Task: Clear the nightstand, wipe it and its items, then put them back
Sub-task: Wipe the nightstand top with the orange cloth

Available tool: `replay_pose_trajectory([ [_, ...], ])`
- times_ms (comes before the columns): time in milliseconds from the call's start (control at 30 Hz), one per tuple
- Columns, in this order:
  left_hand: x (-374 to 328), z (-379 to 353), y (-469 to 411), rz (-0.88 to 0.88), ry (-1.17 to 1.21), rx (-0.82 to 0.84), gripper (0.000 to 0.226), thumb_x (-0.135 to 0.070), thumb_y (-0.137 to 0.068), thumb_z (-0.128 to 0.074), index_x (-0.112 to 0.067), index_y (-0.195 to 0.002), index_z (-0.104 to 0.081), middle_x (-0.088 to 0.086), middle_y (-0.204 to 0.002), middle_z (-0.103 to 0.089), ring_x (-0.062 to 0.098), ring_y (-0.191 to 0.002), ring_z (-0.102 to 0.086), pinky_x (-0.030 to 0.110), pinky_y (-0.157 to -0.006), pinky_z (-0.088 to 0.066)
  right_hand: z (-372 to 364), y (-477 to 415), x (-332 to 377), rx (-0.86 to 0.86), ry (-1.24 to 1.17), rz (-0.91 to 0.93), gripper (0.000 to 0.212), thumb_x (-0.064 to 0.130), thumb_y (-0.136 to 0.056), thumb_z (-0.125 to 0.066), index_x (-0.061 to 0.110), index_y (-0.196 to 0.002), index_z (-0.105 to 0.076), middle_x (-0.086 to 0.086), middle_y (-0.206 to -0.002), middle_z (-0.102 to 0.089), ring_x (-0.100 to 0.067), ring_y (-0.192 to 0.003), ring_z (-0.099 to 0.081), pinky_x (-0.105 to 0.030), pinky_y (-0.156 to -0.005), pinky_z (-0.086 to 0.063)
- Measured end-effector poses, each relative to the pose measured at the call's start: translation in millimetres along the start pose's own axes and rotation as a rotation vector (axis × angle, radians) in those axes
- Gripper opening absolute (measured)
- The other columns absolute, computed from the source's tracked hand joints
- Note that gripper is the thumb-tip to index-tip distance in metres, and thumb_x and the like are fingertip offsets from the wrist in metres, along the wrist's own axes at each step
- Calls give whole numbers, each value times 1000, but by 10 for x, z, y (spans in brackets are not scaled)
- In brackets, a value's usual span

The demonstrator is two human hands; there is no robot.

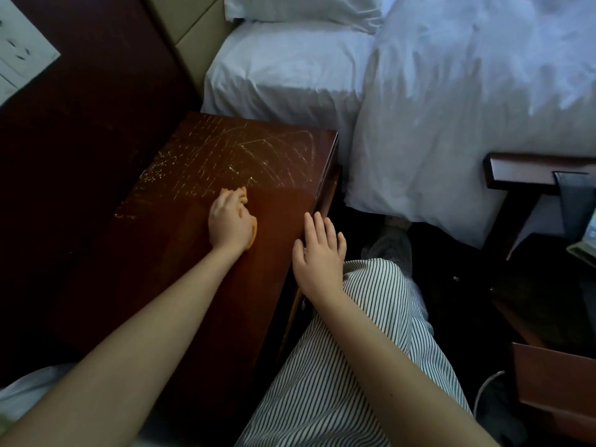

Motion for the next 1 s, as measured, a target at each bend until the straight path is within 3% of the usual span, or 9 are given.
replay_pose_trajectory([
  [67,-197,-103,-3,-13,17,5,34,-9,-94,-42,-16,-123,-57,5,-139,-46,21,-134,-33,34,-108,-29,8,2,6,-6,11,-2,53,32,-101,-29,22,-151,-13,3,-159,-10,-12,-145,2,-34,-114,8],
  [200,-460,-187,224,-209,43,103,35,-10,-94,-43,-17,-126,-56,4,-138,-47,20,-135,-33,33,-107,-28,18,4,-19,-13,18,-5,53,31,-101,-29,22,-151,-14,2,-159,-10,-13,-145,1,-34,-114,8],
  [367,-221,8,627,-416,76,220,32,-7,-91,-50,-19,-118,-61,0,-133,-52,17,-131,-39,29,-102,-31,49,24,-50,-22,-31,-53,55,29,-100,-30,20,-151,-11,2,-158,-10,-13,-145,0,-34,-114,8],
  [567,-58,27,398,-193,54,95,33,-10,-93,-44,-16,-123,-58,3,-136,-49,21,-133,-35,38,-107,-33,8,32,-89,25,23,-63,53,30,-101,-30,21,-151,-15,1,-159,-7,-14,-145,2,-35,-114,8],
  [733,-442,-180,83,-108,66,48,35,-10,-94,-42,-15,-127,-55,5,-138,-47,22,-135,-32,33,-107,-28,39,43,-140,54,31,-99,56,29,-100,-30,17,-151,-10,0,-159,-5,-15,-145,1,-37,-115,6],
  [1000,-633,-228,513,-426,81,252,34,-9,-93,-45,-18,-124,-58,3,-134,-50,20,-132,-36,34,-105,-32,48,87,-177,111,78,-95,56,32,-101,-27,18,-151,-7,-1,-159,0,-15,-145,4,-40,-114,9],
])
Point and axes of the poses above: each hand's wrist, its own y-axis away from the middle knuckle, its own z-axis out of the back of the hand, x = y × z, the point moved 5 cm from there along -y, towards the middle knuckle
